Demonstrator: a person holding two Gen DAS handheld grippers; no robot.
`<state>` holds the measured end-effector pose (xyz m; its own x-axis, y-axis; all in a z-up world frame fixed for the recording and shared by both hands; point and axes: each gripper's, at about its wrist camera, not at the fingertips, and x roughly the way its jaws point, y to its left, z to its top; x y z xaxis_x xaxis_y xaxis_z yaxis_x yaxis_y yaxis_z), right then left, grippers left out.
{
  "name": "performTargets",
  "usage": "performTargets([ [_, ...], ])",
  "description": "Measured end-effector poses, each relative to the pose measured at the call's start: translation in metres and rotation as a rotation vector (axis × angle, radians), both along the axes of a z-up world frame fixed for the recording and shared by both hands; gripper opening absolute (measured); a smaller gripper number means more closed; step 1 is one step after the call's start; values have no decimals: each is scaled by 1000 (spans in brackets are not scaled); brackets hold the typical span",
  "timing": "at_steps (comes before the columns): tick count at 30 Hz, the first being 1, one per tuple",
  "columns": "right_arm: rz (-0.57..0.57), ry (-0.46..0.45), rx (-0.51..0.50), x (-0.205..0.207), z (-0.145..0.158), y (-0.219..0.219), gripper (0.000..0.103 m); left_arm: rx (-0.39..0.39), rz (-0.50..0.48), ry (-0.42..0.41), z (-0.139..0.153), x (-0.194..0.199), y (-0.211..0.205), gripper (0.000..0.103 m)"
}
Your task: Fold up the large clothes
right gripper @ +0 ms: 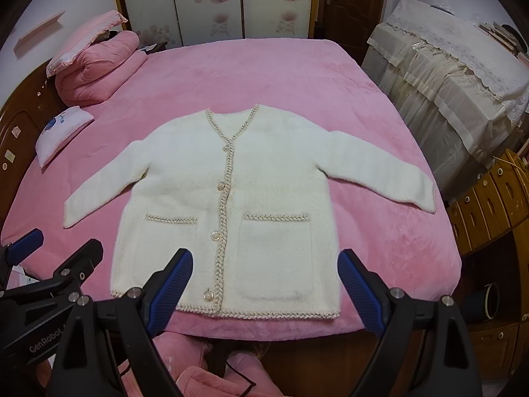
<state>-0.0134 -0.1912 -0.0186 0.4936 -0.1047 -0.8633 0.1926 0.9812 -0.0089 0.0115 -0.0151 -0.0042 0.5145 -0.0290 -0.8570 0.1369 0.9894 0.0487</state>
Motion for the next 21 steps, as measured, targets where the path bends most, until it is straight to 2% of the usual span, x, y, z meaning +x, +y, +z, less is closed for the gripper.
performTargets([
  [21,17,-18,-1,-4,-1,3,90,-2,12,-14,-1,-4,-1,97],
])
